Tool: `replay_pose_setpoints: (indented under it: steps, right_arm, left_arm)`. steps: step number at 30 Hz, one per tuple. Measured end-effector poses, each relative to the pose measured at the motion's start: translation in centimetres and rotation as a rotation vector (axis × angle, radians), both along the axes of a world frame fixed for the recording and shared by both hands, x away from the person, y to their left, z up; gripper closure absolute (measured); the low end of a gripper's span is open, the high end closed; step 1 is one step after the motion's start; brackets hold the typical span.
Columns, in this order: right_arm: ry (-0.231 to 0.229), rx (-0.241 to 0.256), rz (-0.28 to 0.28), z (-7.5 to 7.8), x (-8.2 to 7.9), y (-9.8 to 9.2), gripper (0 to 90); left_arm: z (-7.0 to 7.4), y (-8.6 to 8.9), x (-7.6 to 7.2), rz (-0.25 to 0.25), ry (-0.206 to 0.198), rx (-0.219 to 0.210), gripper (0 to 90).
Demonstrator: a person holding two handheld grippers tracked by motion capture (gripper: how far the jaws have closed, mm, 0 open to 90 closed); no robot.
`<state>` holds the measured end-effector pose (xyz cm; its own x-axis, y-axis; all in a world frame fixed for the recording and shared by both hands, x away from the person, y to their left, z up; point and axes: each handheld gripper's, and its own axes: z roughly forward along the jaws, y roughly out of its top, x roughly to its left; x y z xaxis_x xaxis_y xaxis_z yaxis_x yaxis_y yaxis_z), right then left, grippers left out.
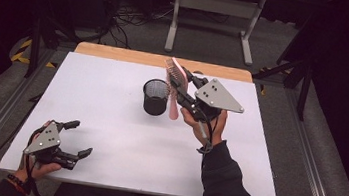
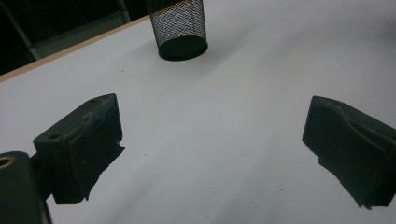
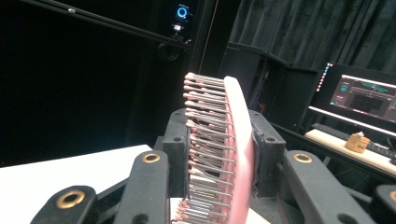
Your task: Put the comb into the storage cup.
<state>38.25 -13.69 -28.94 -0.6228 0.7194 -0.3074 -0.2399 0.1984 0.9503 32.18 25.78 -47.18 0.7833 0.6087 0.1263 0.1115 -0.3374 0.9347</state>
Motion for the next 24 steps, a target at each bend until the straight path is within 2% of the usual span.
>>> replay_pose_setpoints:
  steps: [10, 15, 24]
  right_arm:
    - [-0.023, 0.013, -0.027, 1.8, 1.5, 0.4, 65.2]
    - [-0.027, 0.039, -0.039, 2.7, 2.4, 0.5, 65.2]
    - [-0.023, 0.051, -0.052, 3.4, 3.8, 1.5, 65.2]
  left_arm:
    - [0.0, 0.2, 0.0, 0.0, 0.002, -0.011, 5.8]
    - [0.1, 0.3, 0.1, 0.005, 0.002, -0.015, 5.8]
    - [0.1, 0.3, 0.1, -0.004, 0.006, -0.013, 6.1]
